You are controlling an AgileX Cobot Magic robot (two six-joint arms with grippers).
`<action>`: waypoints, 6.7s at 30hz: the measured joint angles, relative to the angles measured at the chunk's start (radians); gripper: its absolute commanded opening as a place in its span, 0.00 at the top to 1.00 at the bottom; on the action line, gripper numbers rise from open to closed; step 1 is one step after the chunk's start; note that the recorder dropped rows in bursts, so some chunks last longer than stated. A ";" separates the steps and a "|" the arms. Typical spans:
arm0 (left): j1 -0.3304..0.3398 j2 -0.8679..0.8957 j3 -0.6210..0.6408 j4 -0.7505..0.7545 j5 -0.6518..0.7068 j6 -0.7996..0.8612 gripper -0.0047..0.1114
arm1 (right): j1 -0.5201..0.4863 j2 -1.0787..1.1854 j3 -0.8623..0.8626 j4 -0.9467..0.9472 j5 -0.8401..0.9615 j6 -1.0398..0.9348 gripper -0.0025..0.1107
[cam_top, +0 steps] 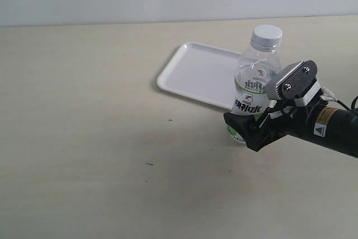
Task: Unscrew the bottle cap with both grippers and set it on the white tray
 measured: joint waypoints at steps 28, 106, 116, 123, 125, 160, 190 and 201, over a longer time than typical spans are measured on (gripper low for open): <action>0.000 0.000 0.000 0.000 0.000 0.000 0.96 | 0.000 0.214 -0.002 0.071 -0.212 -0.126 0.15; 0.000 0.000 0.000 0.000 0.000 0.000 0.96 | 0.000 0.215 -0.002 0.025 -0.207 -0.130 0.98; 0.000 0.000 0.000 -0.003 -0.046 -0.045 0.96 | 0.000 0.185 -0.002 -0.014 -0.198 -0.130 0.98; 0.000 0.000 0.000 -0.036 -0.132 -0.450 0.96 | 0.000 0.185 -0.002 -0.014 -0.196 -0.130 0.98; 0.000 0.000 0.000 -0.036 -0.150 -0.476 0.96 | 0.000 0.185 -0.002 -0.014 -0.196 -0.130 0.98; -0.220 1.596 -1.184 1.169 0.467 -0.116 0.96 | 0.000 0.185 -0.029 -0.065 -0.165 -0.097 0.98; -0.647 1.896 -1.968 -0.341 1.140 0.843 0.51 | 0.000 0.177 -0.031 -0.104 -0.124 -0.217 0.98; -0.735 1.896 -1.969 -0.344 1.140 0.892 0.46 | 0.000 0.177 -0.031 -0.114 -0.124 -0.234 0.98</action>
